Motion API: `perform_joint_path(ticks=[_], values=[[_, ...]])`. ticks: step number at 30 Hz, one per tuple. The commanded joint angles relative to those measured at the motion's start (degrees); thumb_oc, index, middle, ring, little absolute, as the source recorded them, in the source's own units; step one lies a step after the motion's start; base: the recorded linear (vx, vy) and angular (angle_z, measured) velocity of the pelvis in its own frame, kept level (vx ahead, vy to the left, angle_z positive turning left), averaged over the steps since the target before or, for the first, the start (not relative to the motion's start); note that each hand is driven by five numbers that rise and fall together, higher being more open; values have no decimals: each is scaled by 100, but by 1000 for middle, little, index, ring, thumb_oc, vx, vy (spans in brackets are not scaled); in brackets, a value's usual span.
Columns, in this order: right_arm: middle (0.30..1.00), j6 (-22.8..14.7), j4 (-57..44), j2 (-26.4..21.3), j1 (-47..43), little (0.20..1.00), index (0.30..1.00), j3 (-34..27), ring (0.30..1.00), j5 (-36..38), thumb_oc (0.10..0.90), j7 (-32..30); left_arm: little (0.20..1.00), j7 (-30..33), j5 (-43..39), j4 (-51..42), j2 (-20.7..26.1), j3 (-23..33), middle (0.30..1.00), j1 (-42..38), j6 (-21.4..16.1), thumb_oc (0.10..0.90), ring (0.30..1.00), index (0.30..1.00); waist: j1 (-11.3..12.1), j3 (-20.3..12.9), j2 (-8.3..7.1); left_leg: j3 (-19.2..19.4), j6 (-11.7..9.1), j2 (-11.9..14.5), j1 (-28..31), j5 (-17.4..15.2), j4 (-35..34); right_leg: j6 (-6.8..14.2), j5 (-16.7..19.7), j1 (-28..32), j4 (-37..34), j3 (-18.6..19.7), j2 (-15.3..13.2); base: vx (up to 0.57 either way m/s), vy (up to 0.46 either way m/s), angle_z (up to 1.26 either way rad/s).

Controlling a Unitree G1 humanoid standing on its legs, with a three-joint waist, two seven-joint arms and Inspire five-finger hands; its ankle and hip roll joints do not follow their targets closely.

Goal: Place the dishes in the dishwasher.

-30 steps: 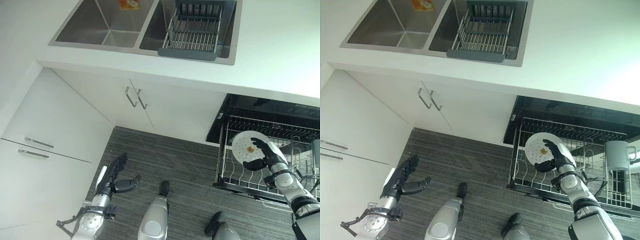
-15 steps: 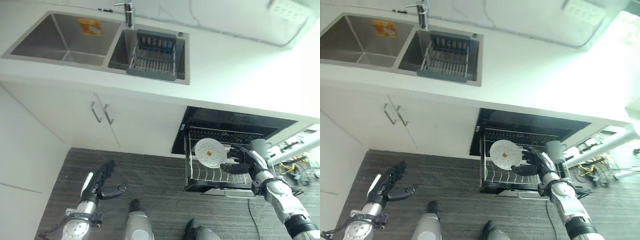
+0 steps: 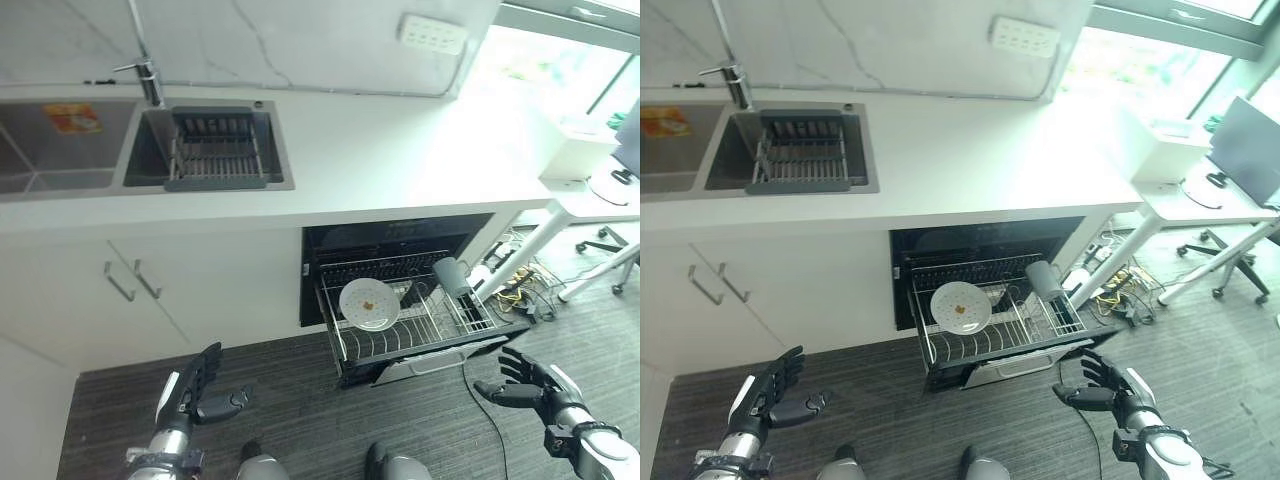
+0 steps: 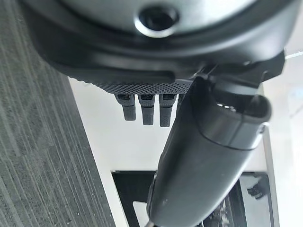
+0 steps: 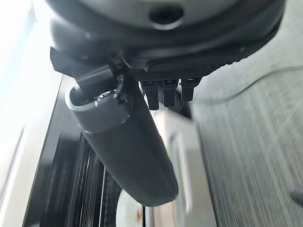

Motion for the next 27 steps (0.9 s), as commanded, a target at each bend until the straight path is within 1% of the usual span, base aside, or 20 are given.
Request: perform_joint_path(ticks=[1, 4, 7, 10, 11, 13, 14, 16, 17, 19, 20, 21, 24, 25, 27], values=[[900, -71, -133, -77, -529, 900, 900, -345, 900, 215, 800, -188, 900, -51, 161, -545, 167, 247, 900, -215, -415, 800, 900, 900, 111, 137, 78, 30, 150, 63, 283, -1123, 348, 443, -450, 197, 130, -81, -44, 18, 10, -22], [900, 135, -78, 27, -445, 900, 900, -282, 900, 177, 800, -292, 900, -15, 198, -601, 169, 218, 900, -191, -366, 800, 900, 900, 82, 135, 76, 83, 155, 69, 310, -1131, 348, 450, -442, 187, 130, -36, -37, 14, -2, -13], [900, 373, 220, 113, -466, 900, 900, -151, 900, 234, 800, -407, 900, -16, 171, -651, 218, 176, 900, -176, -313, 800, 900, 900, 89, 137, 89, 107, 158, 57, 331, -1138, 348, 454, -431, 188, 130, -21, -42, 0, 0, 0], [900, 372, 489, 172, -544, 900, 900, 12, 900, 247, 800, -488, 900, 3, 184, -653, 240, 122, 900, -229, -278, 800, 900, 900, 115, 143, 96, 93, 165, 45, 330, -1142, 348, 456, -426, 185, 130, -32, -55, 0, 0, 0], [900, 428, 890, 246, -722, 900, 900, 206, 900, 243, 800, -604, 900, 45, 218, -659, 267, 33, 900, -301, -230, 800, 900, 900, 174, 142, 113, 59, 172, 19, 335, -1154, 348, 455, -425, 196, 130, -71, -78, 36, -25, 1], [900, 427, 1151, 269, -845, 900, 900, 341, 900, 270, 800, -631, 900, 56, 218, -666, 290, -9, 900, -348, -194, 800, 900, 900, 216, 149, 124, 14, 179, -11, 334, -1165, 348, 456, -427, 208, 130, -86, -86, 45, -25, 3], [900, 562, 1409, 287, -987, 900, 900, 476, 900, 426, 800, -528, 900, 66, 180, -654, 319, -57, 900, -374, -161, 800, 900, 900, 284, 149, 151, -35, 186, -47, 340, -1171, 348, 444, -433, 225, 130, -103, -100, 43, -11, 5], [900, 588, 1591, 288, -1104, 900, 900, 571, 900, 471, 800, -560, 900, 46, 161, -629, 332, -79, 900, -422, -105, 800, 900, 900, 334, 143, 169, -56, 178, -62, 334, -1177, 348, 442, -436, 231, 130, -127, -119, 22, -5, 4], [900, 564, 1844, 295, -1243, 900, 900, 691, 900, 554, 800, -609, 900, 36, 173, -568, 344, -141, 900, -496, -77, 800, 900, 900, 383, 139, 184, -86, 175, -85, 326, -1183, 348, 444, -433, 237, 130, -159, -136, 29, -17, 3], [900, 632, 2140, 294, -1451, 900, 900, 807, 900, 865, 800, -586, 900, 18, 194, -466, 356, -209, 900, -585, -65, 800, 900, 900, 429, 142, 203, -121, 169, -104, 320, -1183, 348, 454, -431, 255, 130, -222, -172, 44, -16, 11], [900, 722, 2432, 344, -1630, 900, 900, 913, 900, 1089, 800, -649, 900, -9, 203, -420, 385, -286, 900, -642, -27, 800, 900, 900, 490, 124, 231, -146, 163, -129, 320, -1184, 348, 454, -433, 266, 130, -253, -199, 41, -3, 22], [900, 697, 2558, 343, -1707, 900, 900, 955, 900, 1095, 800, -675, 900, -10, 209, -402, 392, -307, 900, -668, -26, 800, 900, 900, 502, 130, 235, -152, 162, -135, 316, -1184, 348, 455, -433, 268, 130, -265, -209, 35, 2, 20], [900, 498, 3445, 298, -2130, 900, 900, 1060, 900, 1266, 800, -673, 900, -32, 242, -343, 474, -521, 900, -820, 34, 800, 900, 900, 660, 116, 297, -226, 159, -178, 293, -1191, 348, 471, -419, 283, 130, -364, -277, 34, 0, 11], [900, 363, 3835, 240, -2403, 900, 900, 1054, 900, 1361, 800, -631, 900, -37, 247, -263, 505, -638, 900, -935, 85, 800, 900, 900, 728, 123, 334, -276, 160, -203, 285, -1197, 348, 477, -421, 297, 130, -409, -307, 48, 4, 22], [900, 268, 4316, 130, -2801, 900, 900, 1058, 900, 1422, 800, -693, 900, 0, 322, -123, 540, -797, 900, -979, 48, 800, 900, 900, 826, 98, 380, -327, 168, -249, 289, -1217, 348, 472, -434, 315, 130, -444, -331, 57, 22, 24]])
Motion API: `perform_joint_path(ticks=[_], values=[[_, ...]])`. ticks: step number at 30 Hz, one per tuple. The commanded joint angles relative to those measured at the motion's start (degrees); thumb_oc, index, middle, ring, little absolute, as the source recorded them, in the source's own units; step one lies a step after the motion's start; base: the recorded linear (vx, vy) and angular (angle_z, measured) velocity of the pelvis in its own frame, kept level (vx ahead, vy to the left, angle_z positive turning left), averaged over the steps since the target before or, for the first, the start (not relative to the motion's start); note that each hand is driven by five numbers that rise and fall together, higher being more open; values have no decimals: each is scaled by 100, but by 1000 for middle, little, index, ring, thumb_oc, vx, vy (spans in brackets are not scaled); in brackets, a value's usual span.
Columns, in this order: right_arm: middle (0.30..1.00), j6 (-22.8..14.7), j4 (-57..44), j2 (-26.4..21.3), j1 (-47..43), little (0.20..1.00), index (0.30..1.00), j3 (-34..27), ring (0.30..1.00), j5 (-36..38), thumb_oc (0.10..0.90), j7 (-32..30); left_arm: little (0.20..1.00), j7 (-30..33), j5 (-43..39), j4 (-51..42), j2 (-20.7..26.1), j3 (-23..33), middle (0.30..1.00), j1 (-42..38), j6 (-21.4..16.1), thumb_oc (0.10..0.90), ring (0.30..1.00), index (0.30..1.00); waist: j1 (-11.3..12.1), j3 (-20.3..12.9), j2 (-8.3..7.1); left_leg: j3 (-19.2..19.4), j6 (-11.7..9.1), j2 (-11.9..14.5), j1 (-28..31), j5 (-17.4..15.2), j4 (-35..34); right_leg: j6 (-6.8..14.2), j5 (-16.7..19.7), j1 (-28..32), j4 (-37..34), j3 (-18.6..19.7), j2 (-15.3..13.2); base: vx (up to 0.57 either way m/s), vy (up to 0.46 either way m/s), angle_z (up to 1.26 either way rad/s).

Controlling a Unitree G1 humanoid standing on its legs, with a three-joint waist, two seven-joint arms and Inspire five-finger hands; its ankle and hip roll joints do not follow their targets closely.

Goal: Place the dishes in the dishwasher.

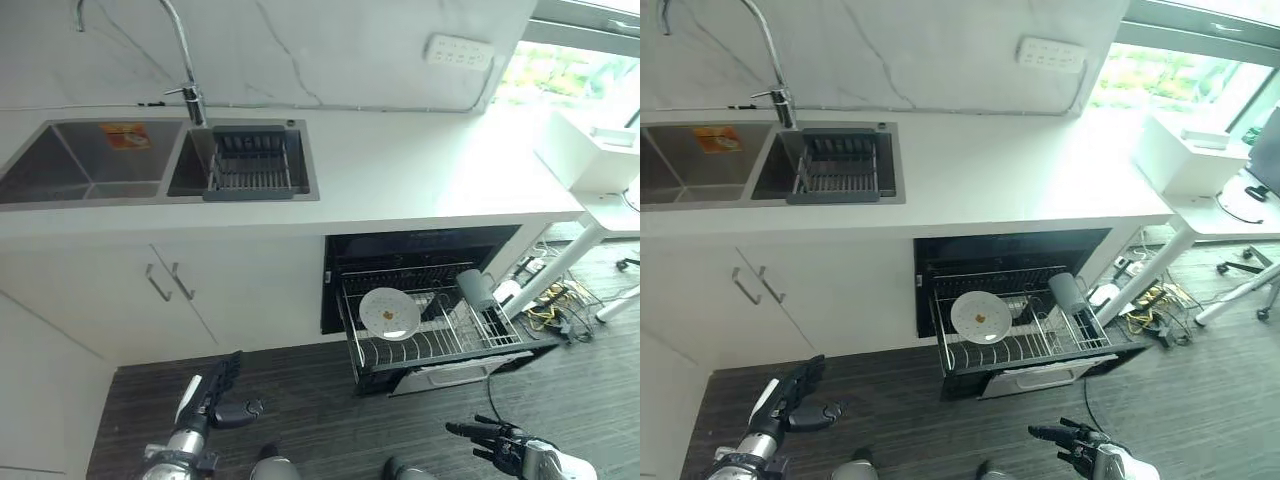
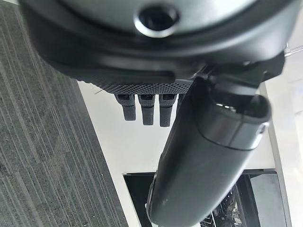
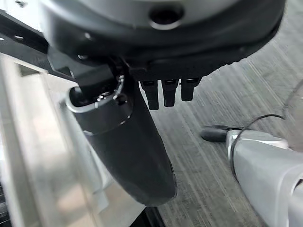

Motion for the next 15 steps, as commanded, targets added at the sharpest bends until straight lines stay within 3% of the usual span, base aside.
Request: perform_joint_path(ticks=[1, 15], values=[[900, -529, -211, -456, -539, 900, 900, -133, 900, 265, 800, -132, 900, 69, 140, -160, 326, 44, 900, -490, -361, 800, 900, 900, 85, 198, 37, -147, 132, -84, 265, -1303, 486, 430, -436, 148, 157, -258, -174, 44, 36, 16], [900, -1118, 1230, -1158, -1768, 900, 900, -176, 900, 164, 800, -351, 900, 430, -86, 451, 248, -365, 900, -575, -551, 800, 900, 900, 698, 178, 379, -608, 123, -473, 81, -1283, 486, 482, -465, 307, 157, -771, -583, 57, 67, 21]])
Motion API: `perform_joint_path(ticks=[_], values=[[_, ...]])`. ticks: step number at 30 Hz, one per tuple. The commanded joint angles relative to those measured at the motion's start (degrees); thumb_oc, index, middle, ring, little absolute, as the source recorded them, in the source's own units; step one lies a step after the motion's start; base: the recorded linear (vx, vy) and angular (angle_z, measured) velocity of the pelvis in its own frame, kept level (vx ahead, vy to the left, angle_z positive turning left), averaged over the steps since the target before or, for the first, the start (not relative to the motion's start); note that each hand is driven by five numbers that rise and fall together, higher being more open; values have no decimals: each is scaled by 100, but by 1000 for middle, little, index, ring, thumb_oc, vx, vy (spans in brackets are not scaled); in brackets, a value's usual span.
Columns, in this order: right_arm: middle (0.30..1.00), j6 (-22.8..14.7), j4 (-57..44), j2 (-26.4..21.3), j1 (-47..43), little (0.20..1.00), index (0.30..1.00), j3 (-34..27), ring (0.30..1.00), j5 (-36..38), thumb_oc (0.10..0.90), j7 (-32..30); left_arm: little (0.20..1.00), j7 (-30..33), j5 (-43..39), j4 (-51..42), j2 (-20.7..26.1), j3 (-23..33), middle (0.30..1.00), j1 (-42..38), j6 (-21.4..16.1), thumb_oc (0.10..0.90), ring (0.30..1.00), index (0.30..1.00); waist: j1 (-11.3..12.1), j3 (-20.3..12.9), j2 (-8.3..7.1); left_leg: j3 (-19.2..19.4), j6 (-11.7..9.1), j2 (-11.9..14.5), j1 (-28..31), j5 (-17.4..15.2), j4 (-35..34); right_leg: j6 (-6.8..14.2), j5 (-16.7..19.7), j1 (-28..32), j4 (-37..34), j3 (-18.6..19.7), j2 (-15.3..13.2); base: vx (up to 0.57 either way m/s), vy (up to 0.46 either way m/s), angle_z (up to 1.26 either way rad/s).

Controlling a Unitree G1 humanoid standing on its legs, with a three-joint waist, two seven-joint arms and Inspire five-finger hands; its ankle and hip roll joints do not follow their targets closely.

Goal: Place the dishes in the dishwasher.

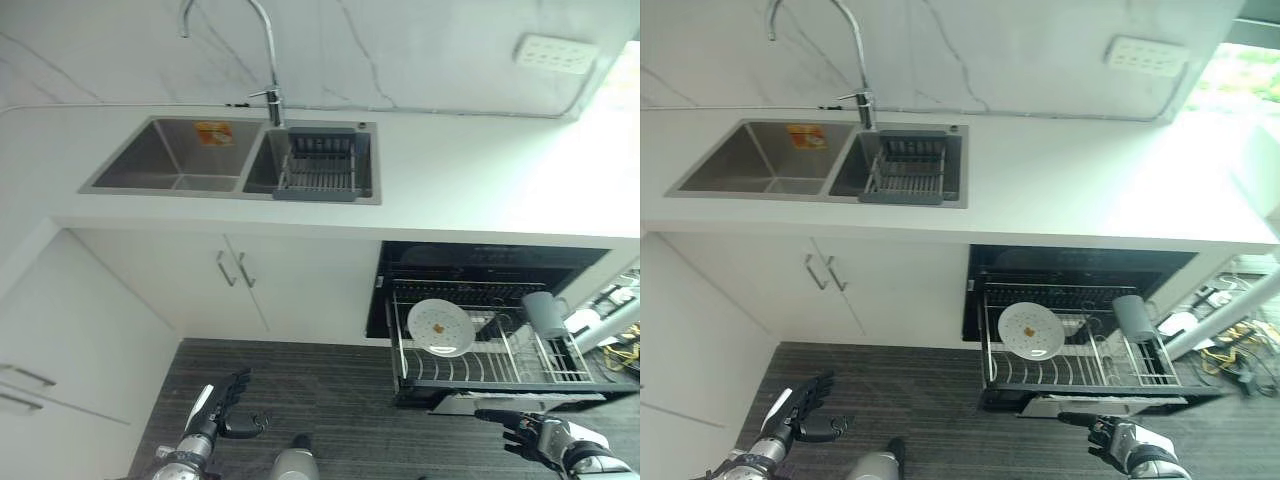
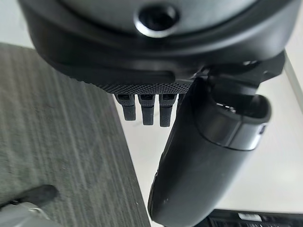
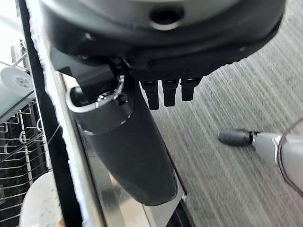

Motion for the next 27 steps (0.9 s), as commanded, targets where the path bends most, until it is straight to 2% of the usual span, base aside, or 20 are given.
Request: perform_joint_path(ticks=[1, 8, 13, 19, 22, 27], values=[[900, -784, -277, -578, -851, 900, 900, -146, 900, 3, 800, -85, 900, 252, -97, -386, 213, 85, 900, -357, -561, 800, 900, 900, 222, 103, -6, -242, -75, 25, 170, -1335, 649, 318, -510, -44, 421, -252, -174, 51, 60, 25], [900, -851, -198, -1095, -1455, 900, 900, -99, 900, -106, 800, -135, 900, 422, -221, -348, 188, 64, 900, -337, -630, 800, 900, 900, 451, 195, 75, -461, -85, -106, 49, -1249, 649, 376, -455, -9, 421, -474, -334, 40, 67, 21], [900, -868, -151, -1545, -2106, 900, 900, -75, 900, 161, 800, -25, 900, 492, -315, -231, 181, 130, 900, -341, -709, 800, 900, 900, 649, 275, 126, -674, -87, -242, -125, -1151, 649, 408, -372, -38, 421, -628, -458, 43, 62, 25], [900, -825, -4, -2075, -2936, 900, 900, 252, 900, 34, 800, 107, 900, 667, -400, -186, 191, 149, 900, -366, -777, 800, 900, 900, 832, 376, 215, -821, -96, -359, -334, -1053, 649, 413, -306, -75, 421, -735, -595, 26, 62, 17], [900, -808, 47, -2416, -3480, 900, 900, 527, 900, -32, 800, 19, 900, 845, -649, 80, 145, 342, 900, -368, -901, 800, 900, 900, 957, 508, 283, -964, -79, -496, -508, -976, 649, 417, -228, -88, 421, -776, -709, 19, 40, 28], [900, -858, 99, -2735, -3940, 900, 900, 751, 900, 55, 800, -127, 900, 885, -670, 191, 151, 600, 900, -326, -1032, 800, 900, 900, 1021, 590, 371, -1057, -60, -607, -651, -903, 649, 408, -174, -58, 421, -817, -826, 43, 22, 26]])
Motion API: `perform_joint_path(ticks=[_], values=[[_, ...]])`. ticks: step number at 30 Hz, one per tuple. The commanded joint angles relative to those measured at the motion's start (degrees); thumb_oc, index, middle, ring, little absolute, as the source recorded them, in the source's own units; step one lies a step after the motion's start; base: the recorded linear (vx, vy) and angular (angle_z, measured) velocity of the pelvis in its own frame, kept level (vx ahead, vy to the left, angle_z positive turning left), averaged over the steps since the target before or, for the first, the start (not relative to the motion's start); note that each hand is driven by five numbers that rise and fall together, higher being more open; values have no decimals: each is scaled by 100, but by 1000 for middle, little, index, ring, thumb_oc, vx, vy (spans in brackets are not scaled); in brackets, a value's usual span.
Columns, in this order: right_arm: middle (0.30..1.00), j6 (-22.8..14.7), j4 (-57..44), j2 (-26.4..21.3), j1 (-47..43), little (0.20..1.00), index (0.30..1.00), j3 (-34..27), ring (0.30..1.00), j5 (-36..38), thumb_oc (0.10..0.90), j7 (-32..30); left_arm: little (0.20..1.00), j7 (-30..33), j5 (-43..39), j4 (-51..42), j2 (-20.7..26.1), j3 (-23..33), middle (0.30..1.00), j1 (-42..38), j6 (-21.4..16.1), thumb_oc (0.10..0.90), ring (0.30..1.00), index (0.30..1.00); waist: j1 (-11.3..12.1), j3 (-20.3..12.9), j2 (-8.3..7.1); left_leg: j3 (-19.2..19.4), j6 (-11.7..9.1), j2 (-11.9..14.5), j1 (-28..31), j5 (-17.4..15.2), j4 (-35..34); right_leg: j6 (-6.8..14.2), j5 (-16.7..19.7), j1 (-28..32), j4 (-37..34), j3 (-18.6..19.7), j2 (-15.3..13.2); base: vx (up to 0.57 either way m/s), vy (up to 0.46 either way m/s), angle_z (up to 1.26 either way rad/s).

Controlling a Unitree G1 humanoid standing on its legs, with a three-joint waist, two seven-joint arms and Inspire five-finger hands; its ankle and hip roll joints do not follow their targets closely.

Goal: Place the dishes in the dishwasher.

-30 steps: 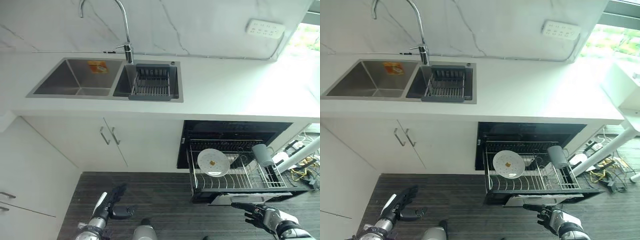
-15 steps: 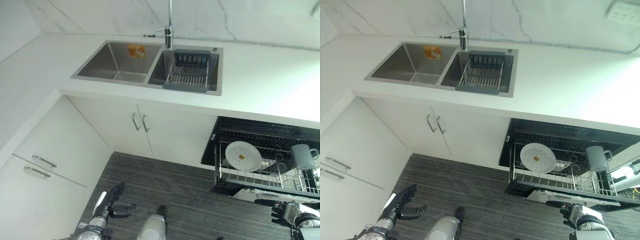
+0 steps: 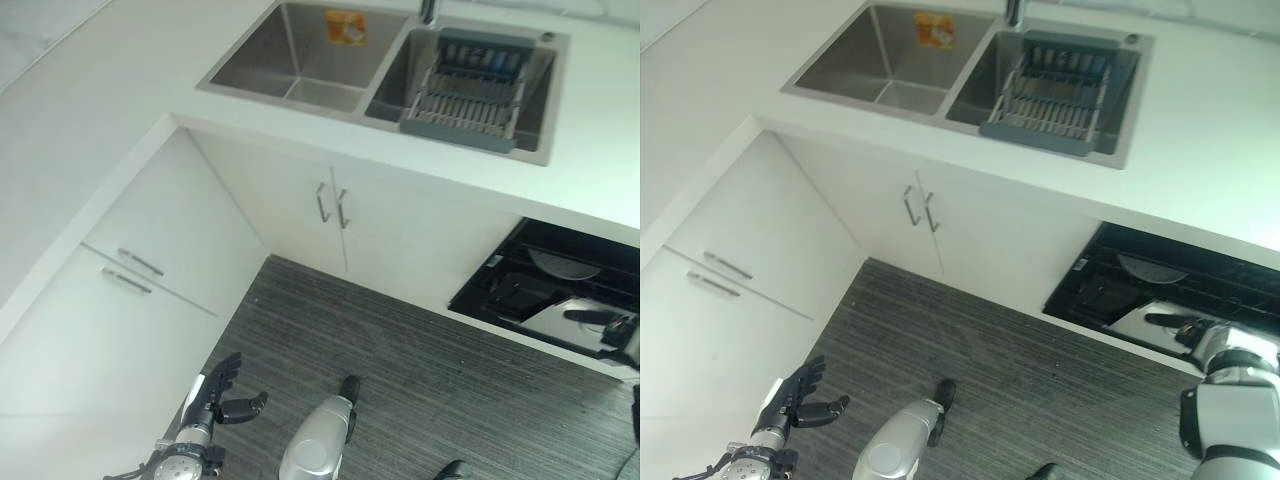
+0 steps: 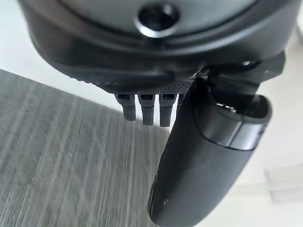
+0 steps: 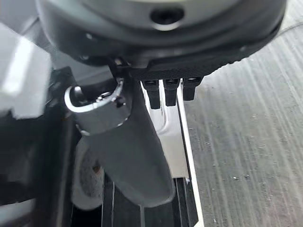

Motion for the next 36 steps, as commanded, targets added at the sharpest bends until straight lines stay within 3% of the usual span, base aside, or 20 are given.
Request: perform_joint_path(ticks=[1, 5, 9, 10, 12, 13, 14, 17, 19, 24, 29, 36], values=[[900, -1107, -962, -680, -1057, 900, 900, 585, 900, 57, 800, -33, 900, 225, -268, -215, 388, 357, 900, -41, -568, 800, 900, 900, 206, -453, -103, -183, -401, 277, 207, -814, 26, 120, -272, -323, 397, 241, -188, 65, 39, 16], [900, -1590, -1079, -884, -1547, 900, 900, 888, 900, -81, 800, -307, 900, 32, -438, -125, 373, 503, 900, 29, -648, 800, 900, 900, 216, -472, -31, -199, -433, 219, 200, -909, 26, 189, -389, -228, 397, 315, -253, 136, 40, 29], [900, -2311, -1223, -851, -1782, 900, 900, 1071, 900, -405, 800, -586, 900, -111, -507, -121, 305, 540, 900, 71, -703, 800, 900, 900, 173, -519, 31, -124, -437, 209, 192, -906, 26, 209, -385, -231, 397, 341, -303, 32, 80, 2], [900, -2305, -1236, -851, -1790, 900, 900, 1088, 900, -416, 800, -577, 900, -130, -518, -133, 301, 547, 900, 88, -712, 800, 900, 900, 168, -527, 37, -113, -437, 211, 194, -908, 26, 211, -384, -230, 397, 344, -307, 5, 62, -5], [900, -1936, -1315, -766, -1440, 900, 900, 984, 900, -161, 800, 156, 900, -379, -600, -454, 328, 683, 900, 127, -676, 800, 900, 900, 119, -549, -58, 7, -460, 317, 246, -957, 26, 232, -359, -222, 397, 301, -301, -58, -14, -6], [900, -1973, -1367, -714, -1191, 900, 900, 890, 900, -63, 800, 449, 900, -514, -610, -572, 362, 716, 900, 144, -575, 800, 900, 900, 89, -538, -86, 51, -419, 335, 221, -833, 26, 164, -220, -263, 397, 211, -300, 9, -76, -6], [900, -1998, -1389, -691, -1108, 900, 900, 847, 900, -27, 800, 524, 900, -553, -608, -598, 380, 725, 900, 161, -498, 800, 900, 900, 90, -569, -129, 43, -462, 371, 305, -970, 26, 230, -358, -195, 397, 283, -256, -81, -56, -14], [900, -2304, -2152, -147, -33, 900, 900, 249, 900, 500, 800, 769, 900, -1221, -969, -839, 408, 763, 900, 181, -127, 800, 900, 900, -115, -571, -270, 219, -415, 514, 361, -858, 26, 172, -161, -279, 397, 260, -172, -73, -114, -19], [900, -2646, -3531, 712, 1240, 900, 900, -290, 900, 748, 800, 569, 900, -1474, -976, -1280, 397, 770, 900, 172, 76, 800, 900, 900, -395, -604, -385, 424, -397, 677, 482, -929, 26, 164, -188, -346, 397, 428, -16, -114, -132, -37], [900, -3436, -5057, 2055, 2842, 900, 900, -207, 900, 408, 800, 601, 900, -1584, -1203, -1401, 262, 725, 900, 52, 71, 800, 900, 900, -869, -680, -526, 735, -364, 935, 675, -1036, 26, 130, -329, -462, 397, 807, 276, -133, -93, -54], [900, -3698, -5735, 2782, 3754, 900, 900, -179, 900, 143, 800, 1122, 900, -1899, -1496, -1542, 124, 890, 900, -79, 145, 800, 900, 900, -1236, -818, -632, 1011, -385, 1142, 899, -1123, 26, 72, -534, -462, 397, 1084, 527, -103, -55, -43], [900, -3620, -6231, 3189, 4443, 900, 900, -22, 900, -40, 800, 1719, 900, -2020, -1365, -1985, 25, 1125, 900, -152, 222, 800, 900, 900, -1505, -1016, -696, 1164, -469, 1345, 1072, -1132, 26, -72, -718, -400, 397, 1200, 716, -82, -30, -15]])
